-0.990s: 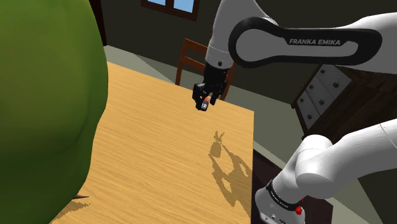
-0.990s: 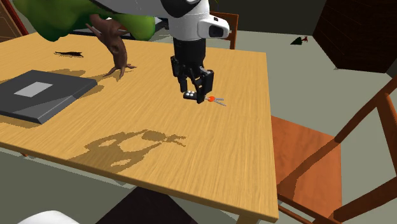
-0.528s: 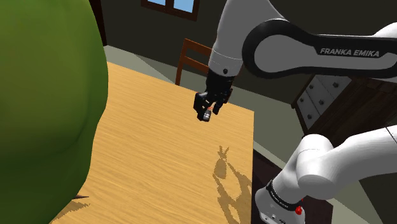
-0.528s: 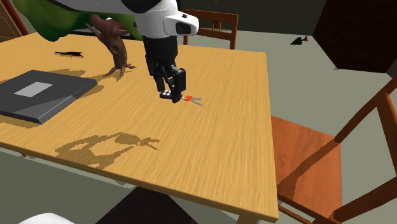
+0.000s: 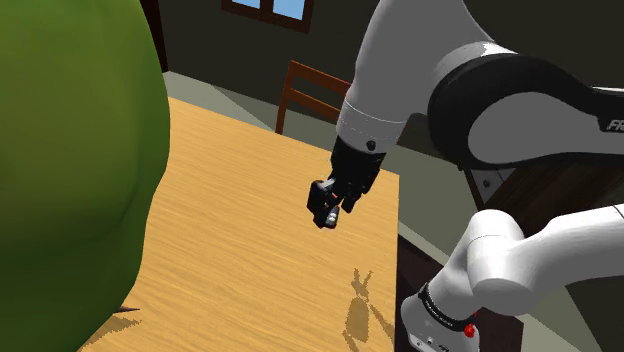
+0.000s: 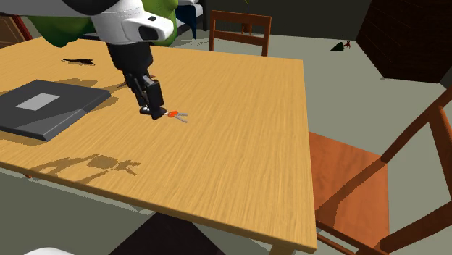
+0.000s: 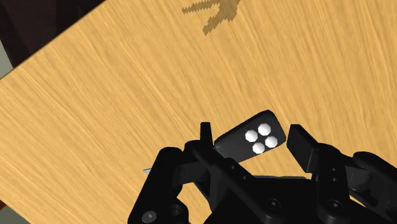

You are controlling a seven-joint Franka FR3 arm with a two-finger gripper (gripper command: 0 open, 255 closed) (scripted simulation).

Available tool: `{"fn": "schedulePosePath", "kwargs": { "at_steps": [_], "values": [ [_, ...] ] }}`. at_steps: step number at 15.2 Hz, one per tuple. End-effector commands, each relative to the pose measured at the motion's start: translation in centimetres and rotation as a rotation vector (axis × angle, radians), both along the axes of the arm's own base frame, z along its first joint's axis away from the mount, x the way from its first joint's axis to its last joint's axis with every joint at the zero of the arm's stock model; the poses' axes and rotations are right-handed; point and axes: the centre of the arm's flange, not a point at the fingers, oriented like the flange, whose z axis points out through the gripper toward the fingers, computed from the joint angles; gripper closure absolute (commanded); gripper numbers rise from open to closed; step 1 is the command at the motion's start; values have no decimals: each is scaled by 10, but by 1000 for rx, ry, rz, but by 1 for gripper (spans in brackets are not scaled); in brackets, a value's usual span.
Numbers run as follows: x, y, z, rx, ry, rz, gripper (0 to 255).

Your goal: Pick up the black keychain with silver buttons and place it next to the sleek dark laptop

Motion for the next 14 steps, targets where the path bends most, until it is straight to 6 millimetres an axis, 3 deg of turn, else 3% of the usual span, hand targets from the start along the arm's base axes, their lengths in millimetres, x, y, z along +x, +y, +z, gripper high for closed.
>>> {"fn": "schedulePosePath", "kwargs": {
  "at_steps": [1,14],
  "values": [
    [-22,19,-1,0,1,-1,255],
    [-147,137,-1,0,1,-1,255]
  ]
}}
